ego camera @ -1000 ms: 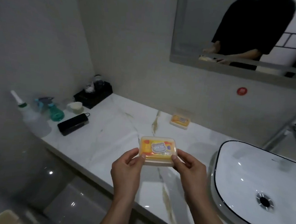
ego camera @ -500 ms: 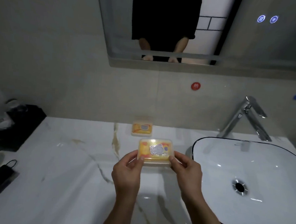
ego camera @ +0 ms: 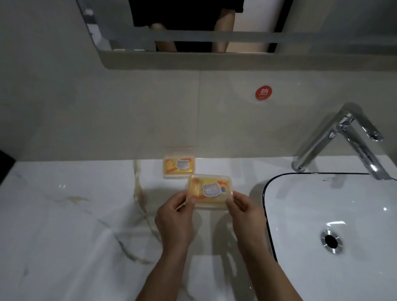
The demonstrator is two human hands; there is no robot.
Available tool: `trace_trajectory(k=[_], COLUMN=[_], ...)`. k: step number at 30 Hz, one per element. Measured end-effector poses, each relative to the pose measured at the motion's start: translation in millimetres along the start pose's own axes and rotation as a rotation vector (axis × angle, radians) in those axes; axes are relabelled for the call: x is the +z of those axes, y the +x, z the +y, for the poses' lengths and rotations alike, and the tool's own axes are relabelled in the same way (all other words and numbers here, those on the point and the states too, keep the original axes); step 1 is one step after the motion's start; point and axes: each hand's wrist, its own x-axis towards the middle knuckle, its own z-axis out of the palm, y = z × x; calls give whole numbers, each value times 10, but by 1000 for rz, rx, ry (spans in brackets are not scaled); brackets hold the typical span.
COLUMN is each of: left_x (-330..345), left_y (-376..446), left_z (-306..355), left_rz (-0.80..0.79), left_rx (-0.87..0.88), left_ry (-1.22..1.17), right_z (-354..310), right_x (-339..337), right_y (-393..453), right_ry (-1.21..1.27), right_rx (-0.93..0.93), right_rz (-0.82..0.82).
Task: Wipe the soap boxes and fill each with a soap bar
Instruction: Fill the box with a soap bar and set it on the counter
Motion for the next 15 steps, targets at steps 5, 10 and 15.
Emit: trace_trajectory(k=[5,10,15], left_x=[301,569,786], left_y=[206,365,497], left_z=[-97,-217,-370], left_rz=[33,81,94], left_rx=[-37,-49,-49], left_ry=[36,50,124], right_z=[105,192,365], right_x=[90,183,251], right_y=[303,590,845], right_ry=[-128,-190,-206], right_rx=[15,38,111], right_rz=[24,74,85])
